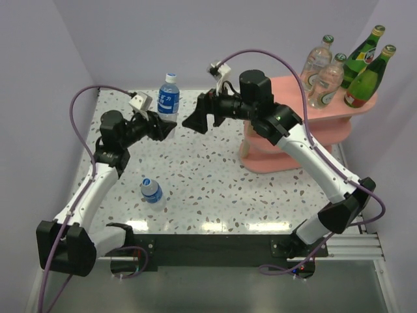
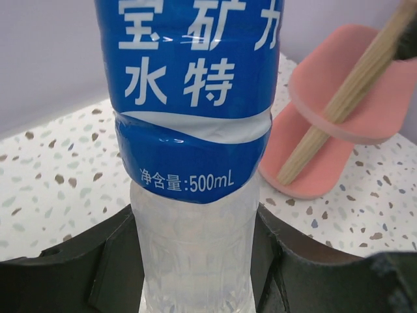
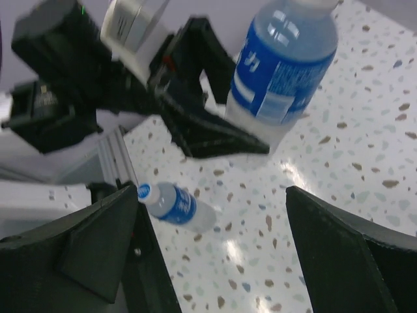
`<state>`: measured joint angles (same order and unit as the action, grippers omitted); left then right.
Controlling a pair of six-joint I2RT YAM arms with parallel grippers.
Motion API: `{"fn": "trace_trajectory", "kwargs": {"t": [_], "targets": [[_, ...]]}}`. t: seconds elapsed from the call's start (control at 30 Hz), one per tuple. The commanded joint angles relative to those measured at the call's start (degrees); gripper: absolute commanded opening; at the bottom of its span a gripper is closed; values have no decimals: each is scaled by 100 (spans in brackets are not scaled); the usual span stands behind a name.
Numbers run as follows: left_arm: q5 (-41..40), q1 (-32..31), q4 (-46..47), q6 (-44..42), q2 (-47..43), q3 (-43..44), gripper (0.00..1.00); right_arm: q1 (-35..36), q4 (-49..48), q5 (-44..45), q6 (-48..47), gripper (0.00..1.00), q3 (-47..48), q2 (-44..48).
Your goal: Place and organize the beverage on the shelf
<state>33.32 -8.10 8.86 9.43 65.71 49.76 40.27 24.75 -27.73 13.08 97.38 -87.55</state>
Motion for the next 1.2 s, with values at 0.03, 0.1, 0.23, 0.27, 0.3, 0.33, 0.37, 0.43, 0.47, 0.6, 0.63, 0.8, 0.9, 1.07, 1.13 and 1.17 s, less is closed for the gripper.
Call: {"fn": "trace_trajectory", "kwargs": {"t": [0.03, 0.1, 0.23, 0.27, 0.3, 0.33, 0.37, 0.43, 0.47, 0.6, 0.63, 0.8, 0.9, 1.07, 1.13, 1.17], "targets": [[316, -402, 1768, 375, -550, 157, 0, 77, -665, 820, 1415, 99, 922, -464], [202, -683, 1803, 402, -612, 183, 0, 130, -700, 848, 1530, 99, 1186, -657], [-1, -1079, 1812, 489, -621, 341, 0, 332, -543, 1425, 1338, 99, 1415, -807], [-27, -1167, 1829, 524, -647, 368, 0, 358, -411, 1471, 1337, 99, 1441, -816], [-62, -1194, 1890, 568, -674, 385, 0, 376, -392, 1507, 1303, 99, 1407, -825], [-89, -1212, 1917, 638, -691, 386, 0, 376, -384, 1577, 1285, 99, 1371, -773], [-106, -1246, 1978, 674, -726, 386, 0, 385, -349, 1629, 1267, 98, 1328, -764], [-115, -1282, 1997, 735, -744, 412, 0, 394, -366, 1621, 1197, 97, 1275, -694], [-115, -1326, 1997, 744, -735, 429, 0, 437, -366, 1639, 1171, 96, 1292, -693], [-124, -1414, 2075, 832, -683, 473, 0, 490, -278, 1936, 1065, 96, 1327, -772], [-159, -1431, 2076, 841, -674, 482, 0, 490, -252, 1981, 1091, 95, 1318, -781], [-282, -1510, 2014, 797, -700, 500, 0, 490, -225, 1859, 1091, 66, 1204, -781], [-370, -1511, 1996, 762, -709, 482, 0, 491, -260, 1727, 943, 35, 1169, -738], [-414, -1519, 1953, 1025, -691, 482, 33, 491, -357, 1305, 486, 0, 1282, -615], [-562, -1519, 1865, 1113, -779, 430, 50, 490, -375, 1235, 108, 0, 1406, -553], [-616, -1519, 1856, 1122, -823, 395, 62, 482, -392, 1200, -6, 0, 1537, -527]]}}
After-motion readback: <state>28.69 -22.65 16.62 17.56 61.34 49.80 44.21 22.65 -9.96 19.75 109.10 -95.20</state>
